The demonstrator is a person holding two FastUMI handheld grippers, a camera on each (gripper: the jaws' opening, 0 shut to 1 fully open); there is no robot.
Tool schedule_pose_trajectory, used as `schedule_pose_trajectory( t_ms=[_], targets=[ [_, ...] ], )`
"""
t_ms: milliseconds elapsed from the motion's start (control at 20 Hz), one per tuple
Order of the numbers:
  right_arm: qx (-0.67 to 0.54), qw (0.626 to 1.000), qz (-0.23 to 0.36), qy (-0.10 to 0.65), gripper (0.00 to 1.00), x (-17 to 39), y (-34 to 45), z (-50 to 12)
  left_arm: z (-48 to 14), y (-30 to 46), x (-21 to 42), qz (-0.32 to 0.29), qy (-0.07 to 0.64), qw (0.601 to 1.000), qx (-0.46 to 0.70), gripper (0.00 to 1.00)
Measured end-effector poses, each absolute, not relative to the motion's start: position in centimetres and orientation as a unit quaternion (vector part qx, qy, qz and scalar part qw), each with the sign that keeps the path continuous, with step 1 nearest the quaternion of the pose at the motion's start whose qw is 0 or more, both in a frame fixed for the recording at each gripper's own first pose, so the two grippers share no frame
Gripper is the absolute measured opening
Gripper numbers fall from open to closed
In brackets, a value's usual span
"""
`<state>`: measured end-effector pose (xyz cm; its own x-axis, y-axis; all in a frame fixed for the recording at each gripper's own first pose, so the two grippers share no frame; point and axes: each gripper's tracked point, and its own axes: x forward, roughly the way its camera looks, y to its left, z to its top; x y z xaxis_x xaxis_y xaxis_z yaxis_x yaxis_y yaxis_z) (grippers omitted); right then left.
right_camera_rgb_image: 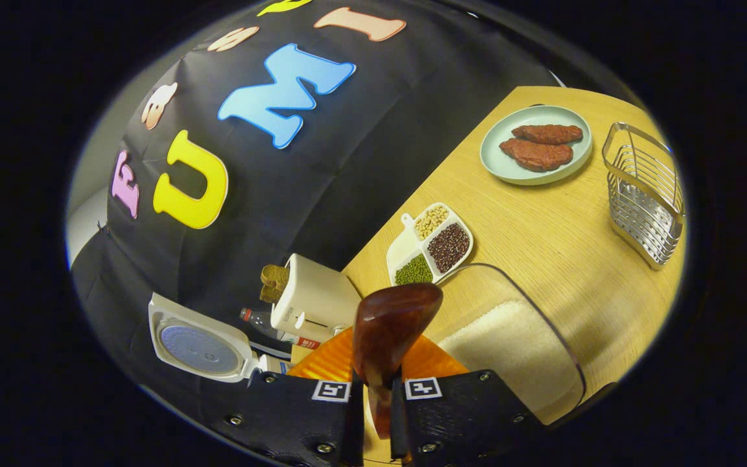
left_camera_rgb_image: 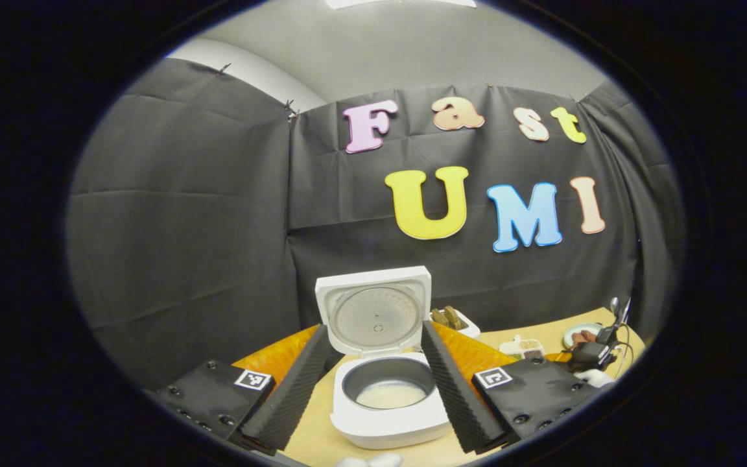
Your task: Close the left gripper, press the button to open the rice cooker; take a wooden spoon from the chopstick holder with the right hand, scoop a spoonful of rice and pour it into the rice cooker, then put the wooden spoon back into the chopstick holder.
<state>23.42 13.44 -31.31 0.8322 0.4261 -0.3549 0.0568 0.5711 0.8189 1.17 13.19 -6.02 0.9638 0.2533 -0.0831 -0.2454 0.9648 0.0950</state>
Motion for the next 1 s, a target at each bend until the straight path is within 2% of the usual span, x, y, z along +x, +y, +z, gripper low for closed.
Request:
schedule_pose_trajectory(
  t_ms=[300,600,1000],
  targets=[
    [0.54,0.805,0.099,0.225,0.16,23.1,9.3,-27.9,-5.7,13.3,1.3,0.125,0.043,0.99,0.041,0.97],
    [0.542,0.81,0.093,0.205,0.16,22.9,7.8,-25.2,-5.6,12.9,1.2,0.118,0.042,0.991,0.038,0.97],
    [0.541,0.807,0.123,0.202,0.16,22.9,12.1,-20.2,-6.2,14.1,-0.1,0.126,0.043,0.991,0.023,0.97]
  ],
)
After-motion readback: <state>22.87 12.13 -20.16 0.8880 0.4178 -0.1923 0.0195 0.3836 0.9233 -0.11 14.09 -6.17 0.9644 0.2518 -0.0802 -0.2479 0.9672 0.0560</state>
